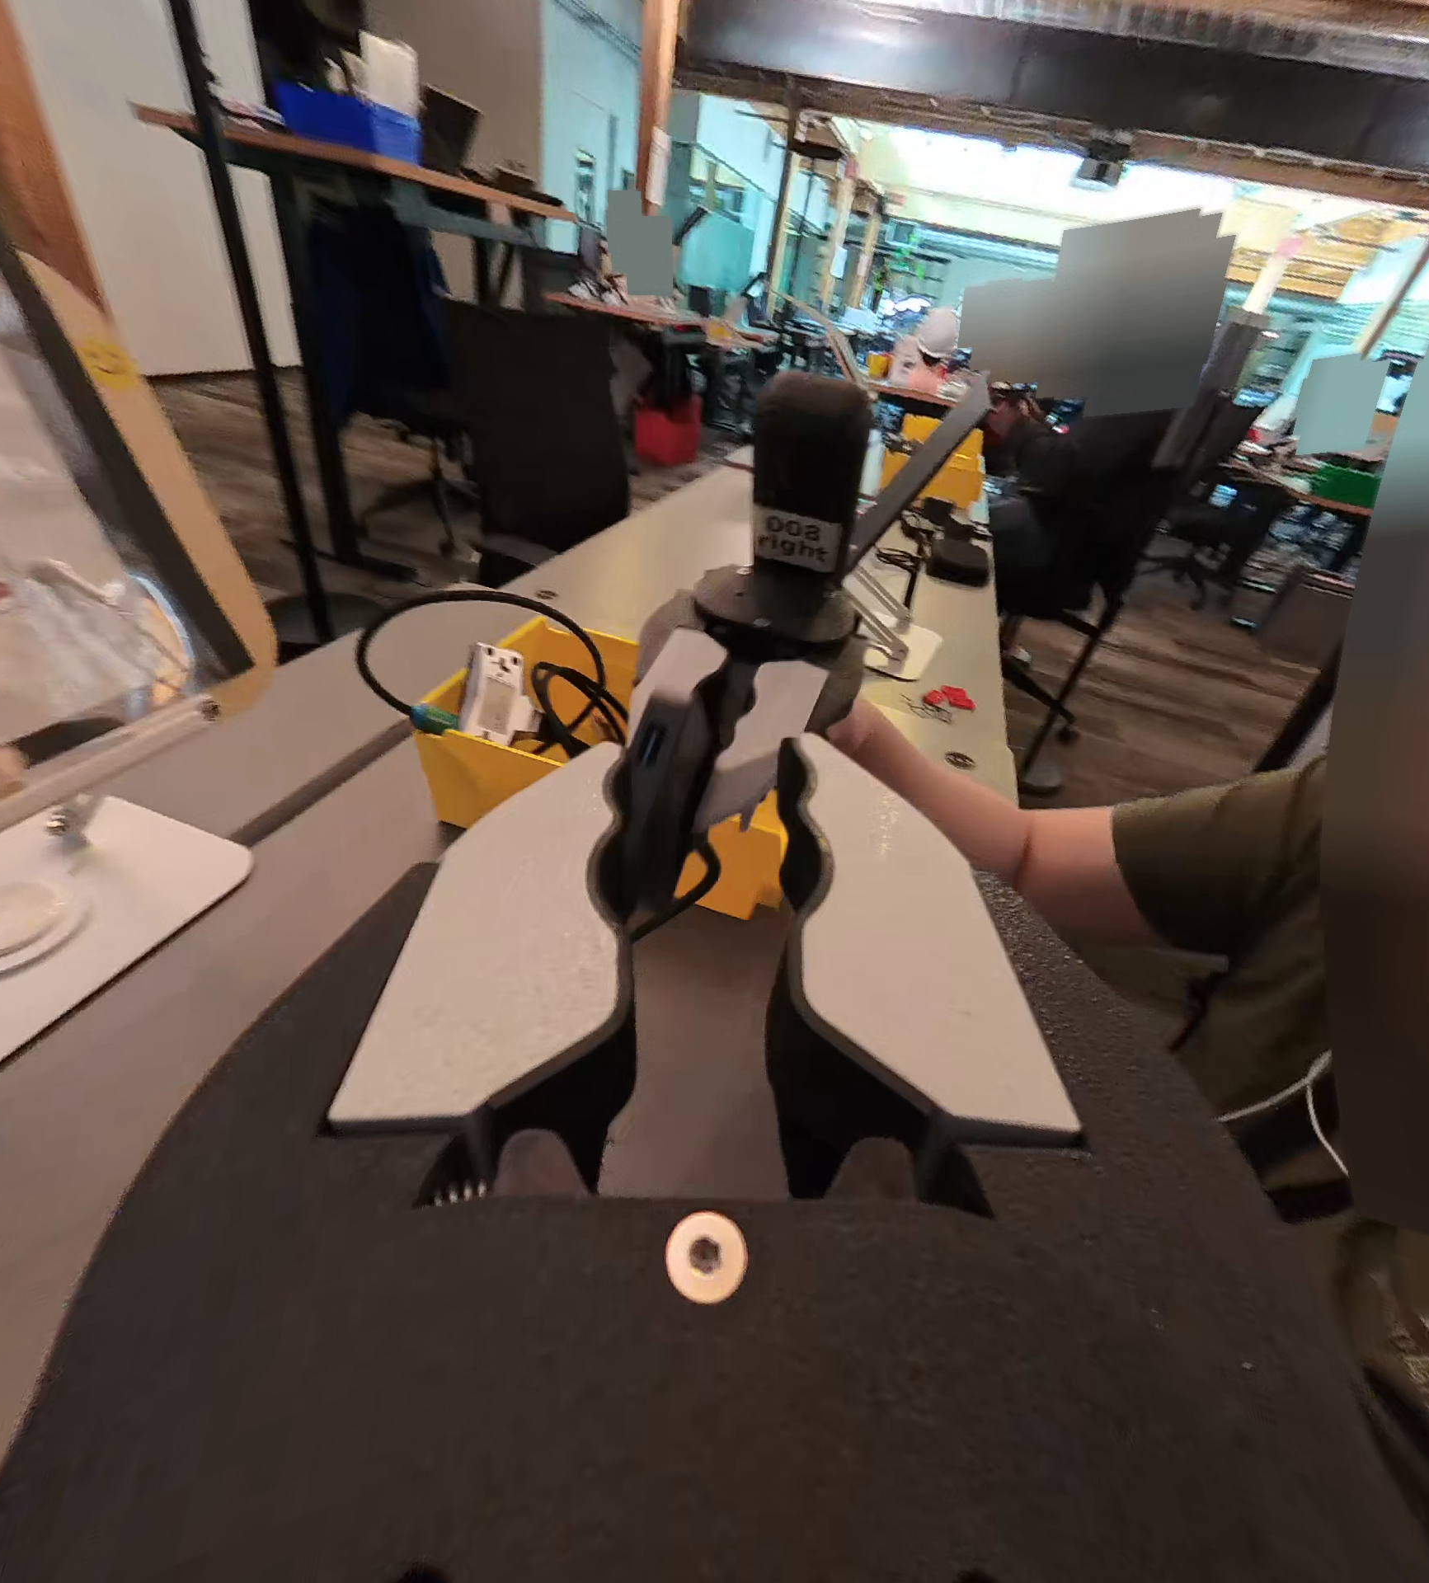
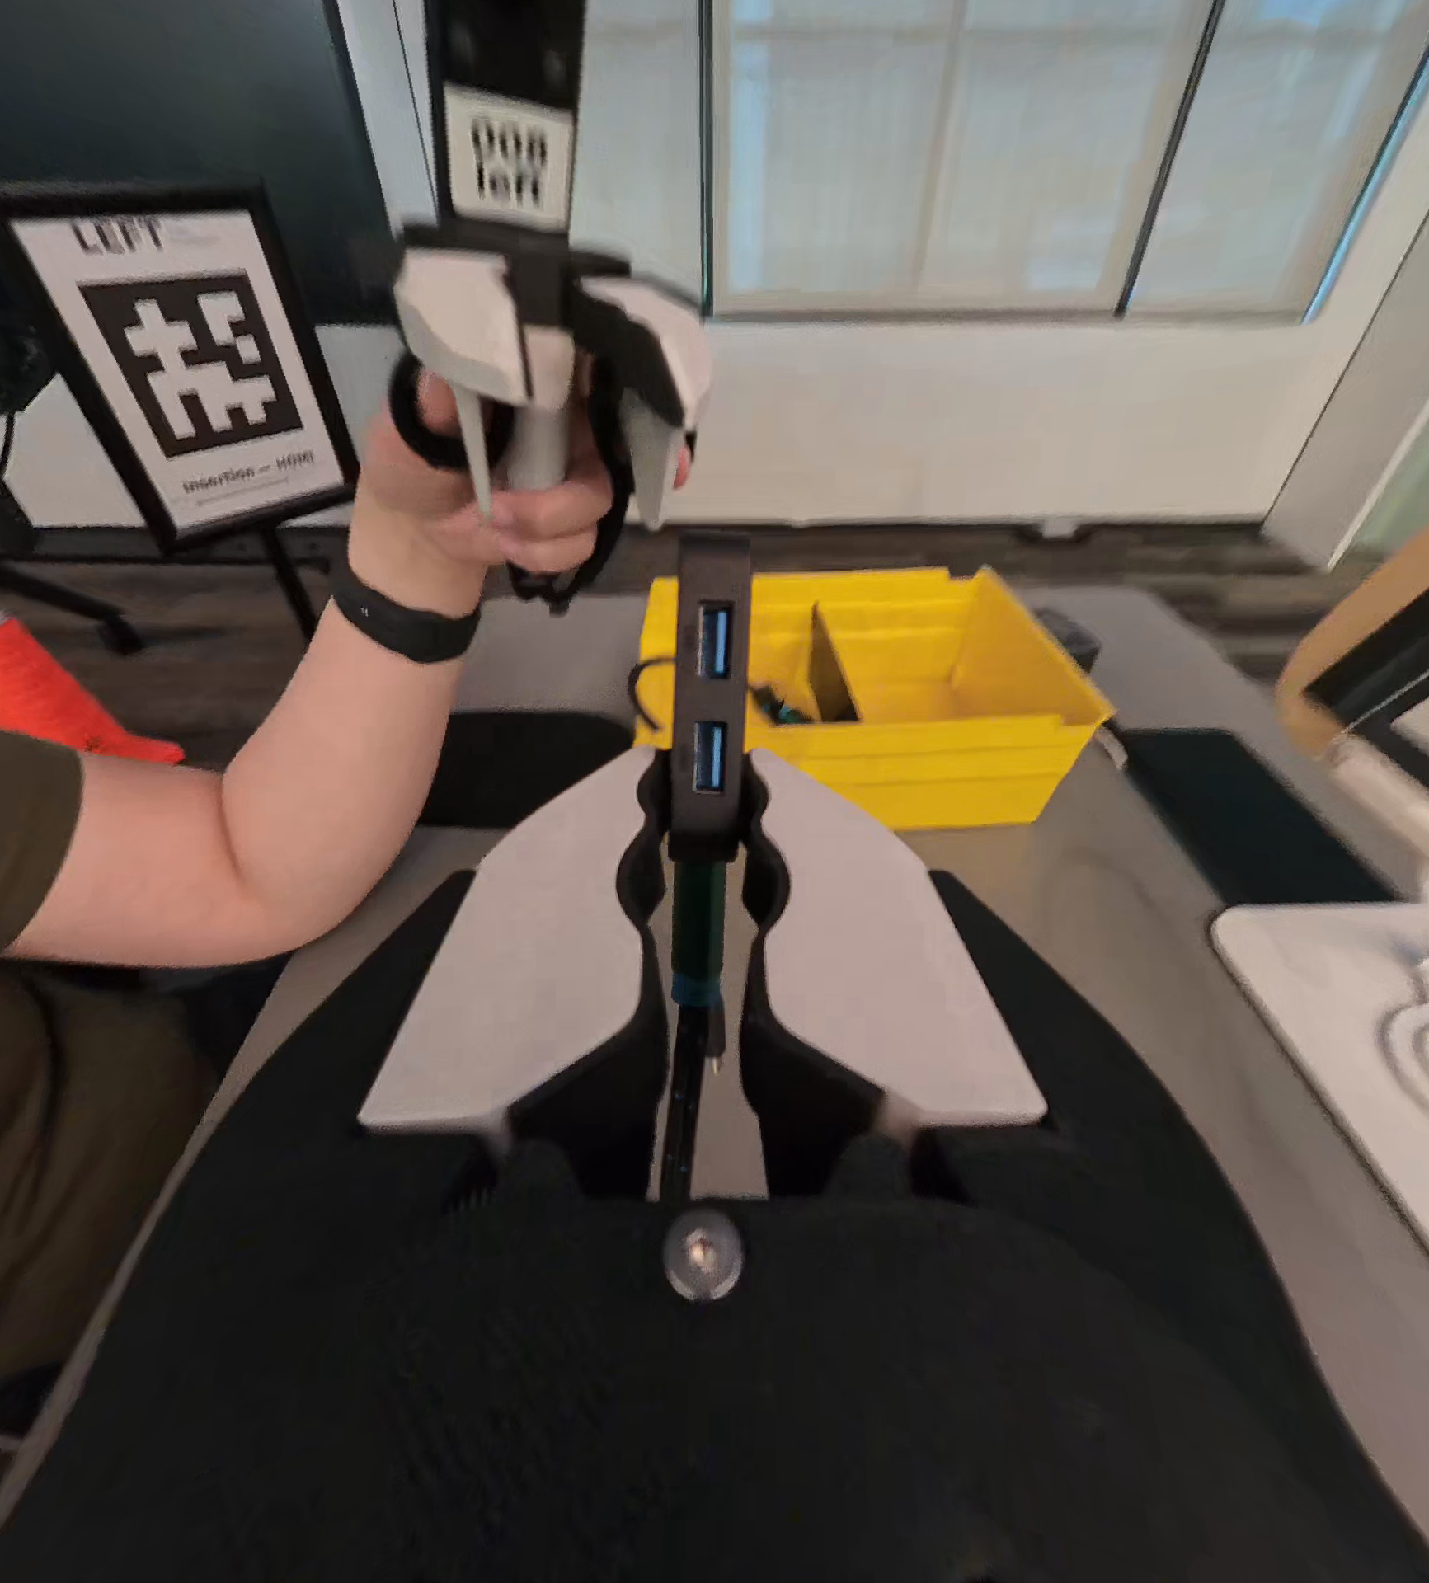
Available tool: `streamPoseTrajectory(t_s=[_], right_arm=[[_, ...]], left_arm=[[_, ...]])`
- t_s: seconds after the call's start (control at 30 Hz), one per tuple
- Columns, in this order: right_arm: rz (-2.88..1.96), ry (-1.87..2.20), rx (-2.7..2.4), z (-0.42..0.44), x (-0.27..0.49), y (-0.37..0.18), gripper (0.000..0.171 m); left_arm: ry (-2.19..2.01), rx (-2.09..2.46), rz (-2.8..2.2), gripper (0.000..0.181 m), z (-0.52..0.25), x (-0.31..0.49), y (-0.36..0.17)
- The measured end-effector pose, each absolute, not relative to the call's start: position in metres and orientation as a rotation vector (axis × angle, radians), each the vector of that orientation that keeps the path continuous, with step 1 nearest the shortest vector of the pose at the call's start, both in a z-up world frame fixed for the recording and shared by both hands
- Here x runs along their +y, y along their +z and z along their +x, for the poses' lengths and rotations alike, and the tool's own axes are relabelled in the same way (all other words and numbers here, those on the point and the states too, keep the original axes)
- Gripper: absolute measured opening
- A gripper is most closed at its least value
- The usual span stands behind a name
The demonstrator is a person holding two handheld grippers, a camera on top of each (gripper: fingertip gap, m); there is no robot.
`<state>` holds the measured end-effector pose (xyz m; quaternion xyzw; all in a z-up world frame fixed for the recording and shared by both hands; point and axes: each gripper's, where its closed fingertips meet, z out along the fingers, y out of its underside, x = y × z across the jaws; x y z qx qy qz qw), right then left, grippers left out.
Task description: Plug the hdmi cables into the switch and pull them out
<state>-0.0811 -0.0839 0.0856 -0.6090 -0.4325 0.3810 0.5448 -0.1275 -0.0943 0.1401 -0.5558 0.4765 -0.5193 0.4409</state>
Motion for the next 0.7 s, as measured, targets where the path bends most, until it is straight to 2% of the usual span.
streamPoseTrajectory(t_s=[0.17,0.37,0.57,0.7], right_arm=[[-1.171,0.766,-0.835,-0.029,-0.095,0.156,0.014],[-0.81,0.445,-0.529,0.082,-0.143,0.238,0.014],[-0.927,0.415,-0.417,0.161,-0.143,0.235,0.014],[-1.058,0.499,-0.347,0.204,-0.128,0.212,0.014]], left_arm=[[-1.293,1.146,-1.363,0.031,-0.139,-0.099,0.149],[-1.3,1.18,-1.377,0.03,-0.13,-0.103,0.145],[-1.313,1.222,-1.407,0.03,-0.117,-0.107,0.137],[-1.299,1.258,-1.431,0.03,-0.109,-0.109,0.13]])
